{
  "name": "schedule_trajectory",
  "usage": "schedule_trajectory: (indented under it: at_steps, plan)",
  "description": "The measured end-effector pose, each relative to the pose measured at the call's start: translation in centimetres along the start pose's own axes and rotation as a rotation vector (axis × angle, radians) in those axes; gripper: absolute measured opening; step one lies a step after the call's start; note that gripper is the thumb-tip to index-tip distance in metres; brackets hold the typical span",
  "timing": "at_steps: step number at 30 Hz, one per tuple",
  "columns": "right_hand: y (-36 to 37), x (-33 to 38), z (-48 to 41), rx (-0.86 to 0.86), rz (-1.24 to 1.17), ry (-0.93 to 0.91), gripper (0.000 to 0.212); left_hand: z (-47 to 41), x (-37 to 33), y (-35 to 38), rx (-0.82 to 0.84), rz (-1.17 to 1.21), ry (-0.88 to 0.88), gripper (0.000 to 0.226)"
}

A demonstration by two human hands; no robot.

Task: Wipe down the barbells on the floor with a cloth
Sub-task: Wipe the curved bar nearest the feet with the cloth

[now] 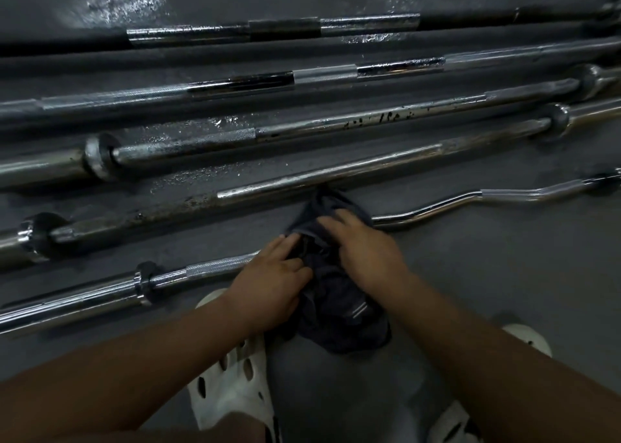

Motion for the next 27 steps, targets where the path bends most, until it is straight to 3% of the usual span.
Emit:
schedule_trajectory:
  at_steps: [3, 8, 12, 21, 27]
  plan:
    - [-0.7, -3.3, 1.3, -0.138, -0.054, 0.276, 0.058, 0.1, 0.0, -0.4, 0.012, -0.023, -0.014, 0.03]
    - [1.7, 2.9, 2.5, 0.065, -0.267, -0.03, 0.056, 0.3, -0.5, -1.3, 0.065, -0.015, -0.025, 0.03]
    - [1.3, 0.9, 4.3, 0.085, -0.29, 0.032, 0.051, 1.3, -0.6, -3.1, 0.064, 0.02, -0.023, 0.032]
    - [-0.8, 3.3, 11.1, -0.091, -0.352, 0.042, 0.039, 5.8, -2.3, -8.6, 0.042, -0.159, -0.11, 0.05]
    - [-2.9, 5.9, 15.5, -0.239, -0.329, 0.054, 0.051, 10.4, -3.9, -12.9, 0.117, -0.149, -0.133, 0.045]
Point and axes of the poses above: each hand's wrist, its own z-axis away from the middle knuckle, its own y-axis out of the palm, x = y × z, the point moved 7 cm from there along -z, towards the middle knuckle, and after that the axes turned 1 degree about x, right-handed, at the moved point
